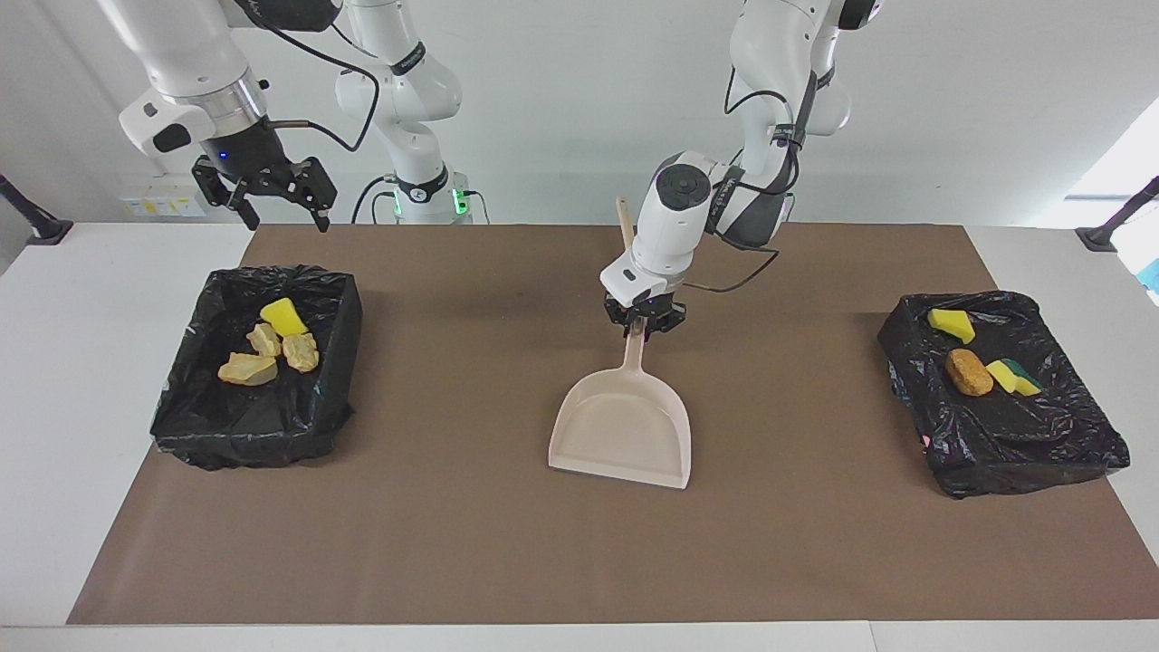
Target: Sweep and dump trash in bin
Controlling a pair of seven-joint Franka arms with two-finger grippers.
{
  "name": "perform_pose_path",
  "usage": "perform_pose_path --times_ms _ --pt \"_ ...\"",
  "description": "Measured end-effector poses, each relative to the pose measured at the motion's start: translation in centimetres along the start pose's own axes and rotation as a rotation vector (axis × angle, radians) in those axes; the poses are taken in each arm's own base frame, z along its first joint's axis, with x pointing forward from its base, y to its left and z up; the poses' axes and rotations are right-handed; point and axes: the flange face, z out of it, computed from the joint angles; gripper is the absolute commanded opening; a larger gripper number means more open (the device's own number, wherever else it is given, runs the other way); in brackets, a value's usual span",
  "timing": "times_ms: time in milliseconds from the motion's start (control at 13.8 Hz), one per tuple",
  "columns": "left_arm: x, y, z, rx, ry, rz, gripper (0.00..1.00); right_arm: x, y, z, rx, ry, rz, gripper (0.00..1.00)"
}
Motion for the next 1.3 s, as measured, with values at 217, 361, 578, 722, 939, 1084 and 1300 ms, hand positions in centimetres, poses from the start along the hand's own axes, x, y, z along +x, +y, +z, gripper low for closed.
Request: perform_pose_path --times_ms 217,361,578,722,939,1084,1300 --pt "0.3 -1.0 -0.6 0.004 0.001 -0.025 1.0 0.0 0.0 0.0 0.0 0.0 0.0 1.0" --pt "0.9 -3.1 -2.3 0.004 0.011 -0.064 1.0 0.0 0.0 0.0 0.0 0.0 0.0 1.0" --pt "1.6 -7.5 -7.3 0.005 0.012 -0.134 1.0 0.0 0.0 0.0 0.0 0.0 0.0 1.0" --pt "1.7 -11.7 -11.5 0.007 0.015 -0.153 1.0 0.0 0.0 0.0 0.0 0.0 0.0 1.0" --pt "0.6 -18.2 -15.1 0.016 -0.035 -0.18 1.0 0.0 0.0 0.0 0.0 0.0 0.0 1.0" --pt "-0.1 -22.5 -16.3 0.052 -0.063 -0.187 1.0 0.0 0.0 0.0 0.0 0.0 0.0 1.0" --pt "-0.7 -27.6 -19.2 0.103 -0.077 -0.139 1.0 0.0 0.0 0.0 0.0 0.0 0.0 1.0"
